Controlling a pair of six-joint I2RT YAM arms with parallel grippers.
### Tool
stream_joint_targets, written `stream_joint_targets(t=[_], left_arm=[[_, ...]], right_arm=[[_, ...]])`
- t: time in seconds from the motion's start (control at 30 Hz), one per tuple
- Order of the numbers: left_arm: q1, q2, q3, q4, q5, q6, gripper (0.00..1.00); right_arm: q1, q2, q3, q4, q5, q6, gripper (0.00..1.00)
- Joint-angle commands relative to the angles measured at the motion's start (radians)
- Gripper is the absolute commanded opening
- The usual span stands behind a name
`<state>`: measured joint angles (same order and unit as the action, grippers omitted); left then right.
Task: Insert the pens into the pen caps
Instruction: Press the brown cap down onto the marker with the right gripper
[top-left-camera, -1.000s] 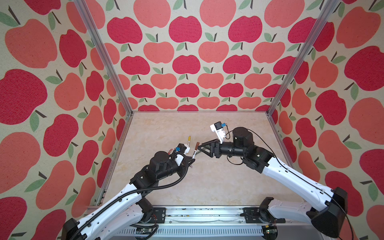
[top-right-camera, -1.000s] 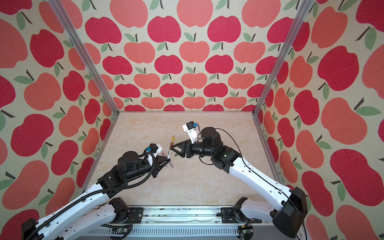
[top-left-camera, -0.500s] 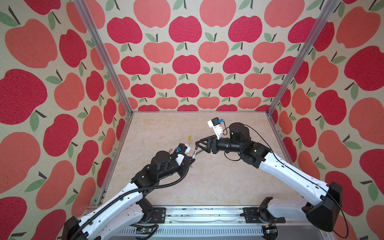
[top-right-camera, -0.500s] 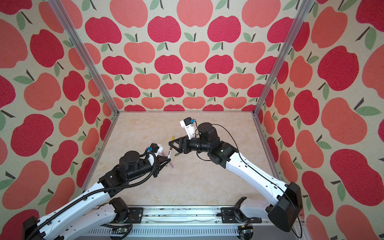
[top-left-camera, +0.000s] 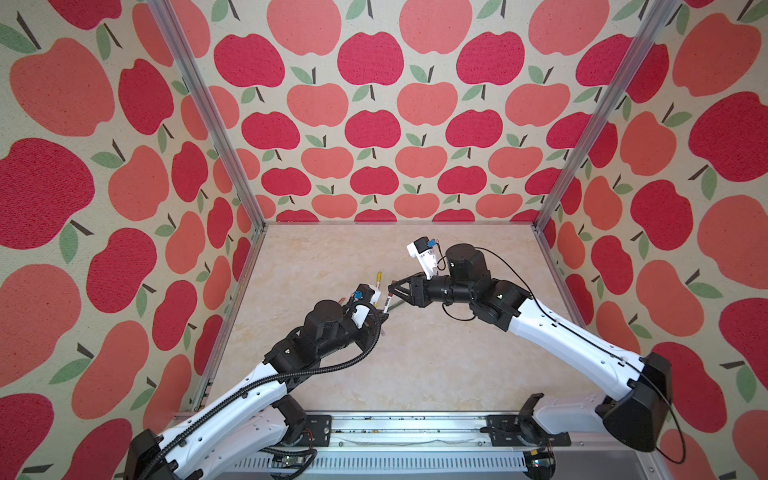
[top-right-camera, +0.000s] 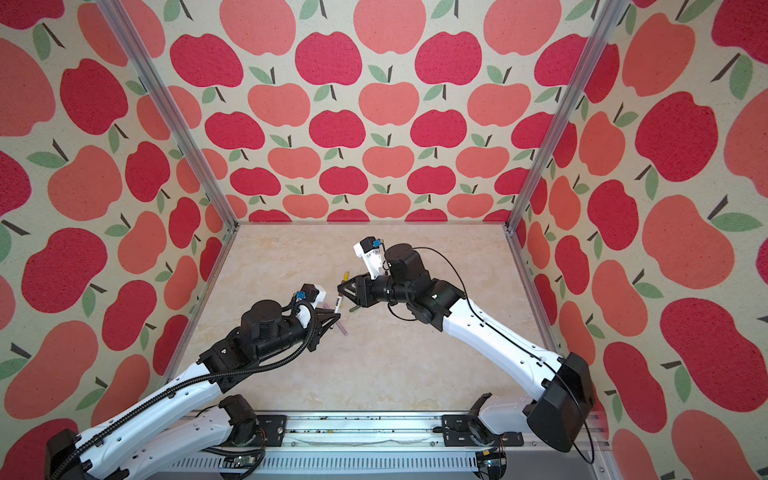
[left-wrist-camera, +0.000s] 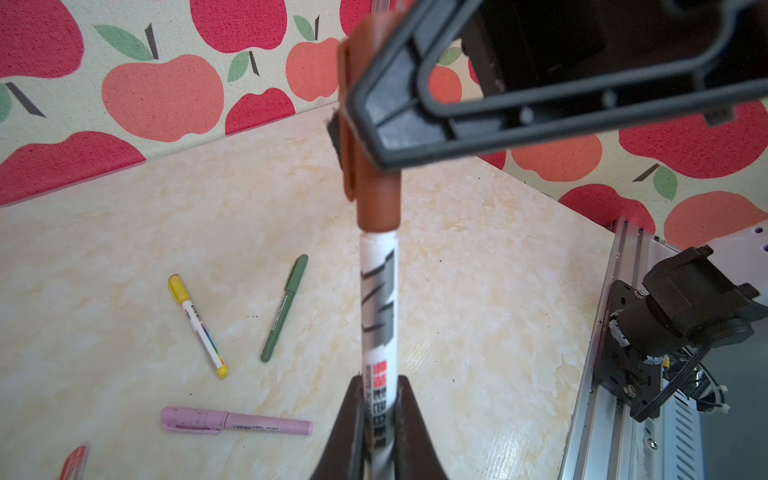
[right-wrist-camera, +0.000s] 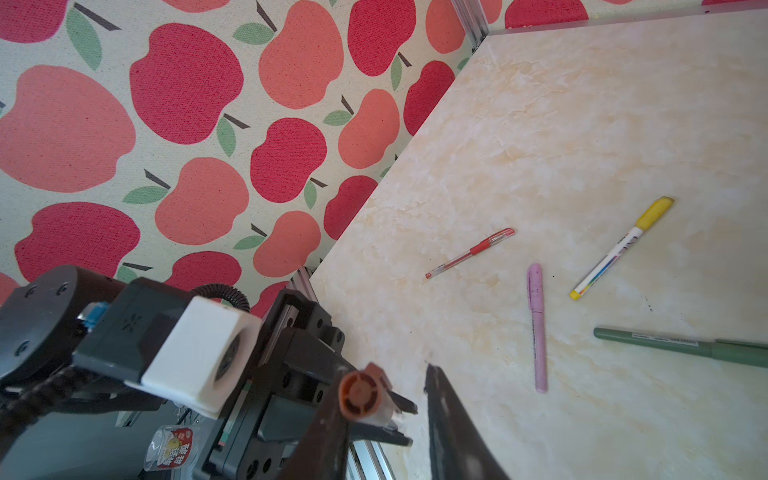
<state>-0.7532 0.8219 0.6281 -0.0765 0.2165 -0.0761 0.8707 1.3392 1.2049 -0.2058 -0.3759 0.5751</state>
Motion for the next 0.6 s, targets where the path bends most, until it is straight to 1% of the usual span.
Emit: stream_joint_targets(t=[0.0, 0.23, 0.57], left_arm=[[-0.003, 0.008, 0.04, -0.002, -0.022, 0.01, 0.0], [-0.006, 0.008, 0.06, 0.002, -0.039, -0.002, 0.0], [-0.012, 0.003, 0.08, 0.016, -0.081, 0.004, 0.0]], right_arm=[[0.007, 0.012, 0.041, -0.027, -0.003, -0.02, 0.29], [0.008, 0.022, 0.045, -0.032, -0.004, -0.021, 0.13], [0.017, 0.051, 0.054, -0.037, -0.016, -0.015, 0.06]])
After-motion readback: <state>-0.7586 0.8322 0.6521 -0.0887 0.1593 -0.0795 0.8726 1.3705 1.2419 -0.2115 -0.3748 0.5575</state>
